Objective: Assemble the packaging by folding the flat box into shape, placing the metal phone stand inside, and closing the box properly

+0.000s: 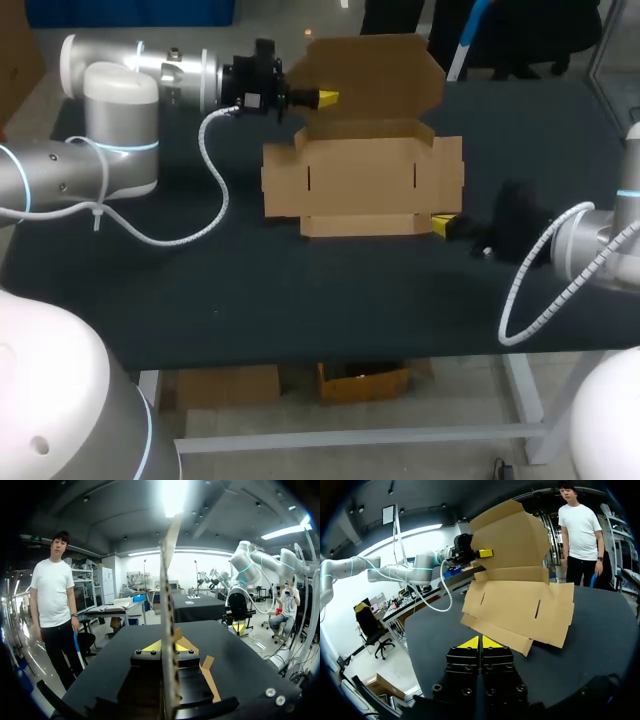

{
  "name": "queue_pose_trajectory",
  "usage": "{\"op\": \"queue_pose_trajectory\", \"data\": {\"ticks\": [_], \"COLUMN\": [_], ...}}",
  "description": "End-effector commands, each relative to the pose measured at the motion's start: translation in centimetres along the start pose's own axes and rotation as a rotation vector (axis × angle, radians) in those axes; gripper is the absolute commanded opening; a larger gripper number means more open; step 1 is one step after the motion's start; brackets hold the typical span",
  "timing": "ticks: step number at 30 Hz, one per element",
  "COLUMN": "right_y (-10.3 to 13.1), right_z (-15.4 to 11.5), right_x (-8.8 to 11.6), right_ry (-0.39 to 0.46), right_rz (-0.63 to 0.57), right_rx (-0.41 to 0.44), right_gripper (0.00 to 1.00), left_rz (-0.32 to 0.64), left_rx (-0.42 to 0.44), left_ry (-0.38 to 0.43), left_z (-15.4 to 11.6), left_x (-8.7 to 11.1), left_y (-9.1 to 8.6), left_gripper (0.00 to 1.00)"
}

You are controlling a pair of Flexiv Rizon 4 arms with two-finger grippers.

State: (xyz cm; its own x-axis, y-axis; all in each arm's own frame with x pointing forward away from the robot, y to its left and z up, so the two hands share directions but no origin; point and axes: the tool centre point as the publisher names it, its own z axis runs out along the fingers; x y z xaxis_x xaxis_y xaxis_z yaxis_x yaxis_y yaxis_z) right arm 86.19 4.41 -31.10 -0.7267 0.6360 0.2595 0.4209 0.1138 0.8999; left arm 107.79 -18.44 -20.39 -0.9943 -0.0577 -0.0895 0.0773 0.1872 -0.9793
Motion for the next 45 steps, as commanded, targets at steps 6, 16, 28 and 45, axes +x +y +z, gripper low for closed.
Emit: {"op": "queue_pose_trajectory", "data": {"ticks": [6,16,28,45], "right_y": [-1.7,-2.6,-3.1,-3.8], "right_z": [1.6,2.1,1.2,3.6], "right_x": [0.5,1.2,2.0,2.7], "right_ry": [-0.016,-0.018,-0.035,0.019], "right_rz": [-0.01,-0.01,-0.037,-0.047], "right_rx": [-0.025,-0.027,-0.028,-0.018], "right_gripper": [0.0,0.0,0.0,0.0], "left_rz": [0.001,0.014,0.024,0.025], "left_rx": [0.002,0.004,-0.011,-0.01], "left_ry": [0.005,-0.01,-0.017,-0.008], "left_z": [0.2,-0.3,-0.4,-0.6], "left_x": [0.1,1.5,3.3,5.2], "left_y": [0.0,-0.5,-1.3,-1.4], "left_gripper": [0.0,0.0,0.0,0.0]}}
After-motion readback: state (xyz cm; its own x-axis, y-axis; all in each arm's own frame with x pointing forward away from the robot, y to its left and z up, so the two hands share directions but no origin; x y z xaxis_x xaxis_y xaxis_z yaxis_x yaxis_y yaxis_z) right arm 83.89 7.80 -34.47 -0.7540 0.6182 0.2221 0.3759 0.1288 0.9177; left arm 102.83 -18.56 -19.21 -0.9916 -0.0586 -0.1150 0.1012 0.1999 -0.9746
